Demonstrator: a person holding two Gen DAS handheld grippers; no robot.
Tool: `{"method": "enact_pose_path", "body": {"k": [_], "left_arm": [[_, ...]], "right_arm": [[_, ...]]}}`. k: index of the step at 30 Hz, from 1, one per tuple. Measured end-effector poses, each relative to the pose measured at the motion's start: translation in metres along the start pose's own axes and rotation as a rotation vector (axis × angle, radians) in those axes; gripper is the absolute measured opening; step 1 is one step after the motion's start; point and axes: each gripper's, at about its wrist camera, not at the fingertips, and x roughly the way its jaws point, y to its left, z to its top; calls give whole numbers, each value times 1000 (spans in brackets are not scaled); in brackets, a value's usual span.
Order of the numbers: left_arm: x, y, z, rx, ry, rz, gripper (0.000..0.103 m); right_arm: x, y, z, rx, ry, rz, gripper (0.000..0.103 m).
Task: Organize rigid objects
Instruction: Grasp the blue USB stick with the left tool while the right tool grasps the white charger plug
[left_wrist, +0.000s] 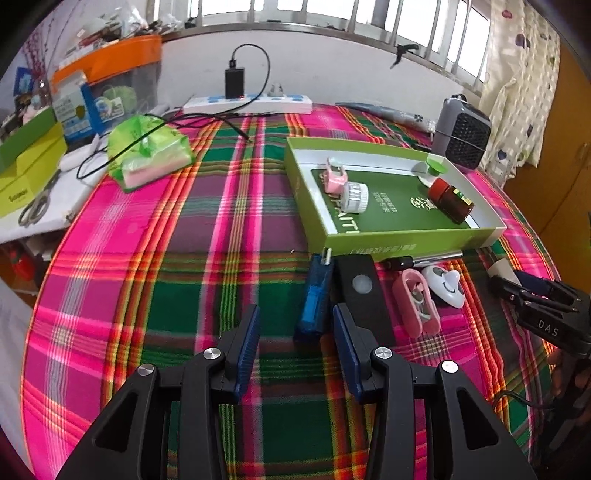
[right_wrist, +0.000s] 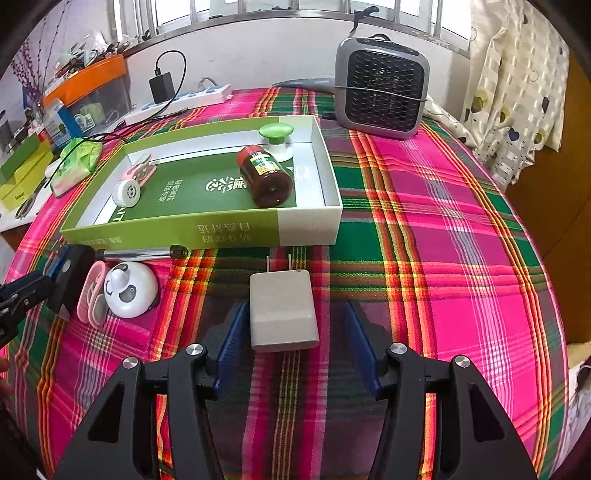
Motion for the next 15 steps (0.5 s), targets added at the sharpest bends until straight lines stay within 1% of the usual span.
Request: {"method": "enact_pose_path", "body": {"k": [7,15], "left_arm": [[10,-2,6,8,18,15,39],[17,-4,15,22,14,36,40]], "right_arm": [[0,0,1,-2,-2,1,54],[1,-1,1,-9,-9,0,54]]}}
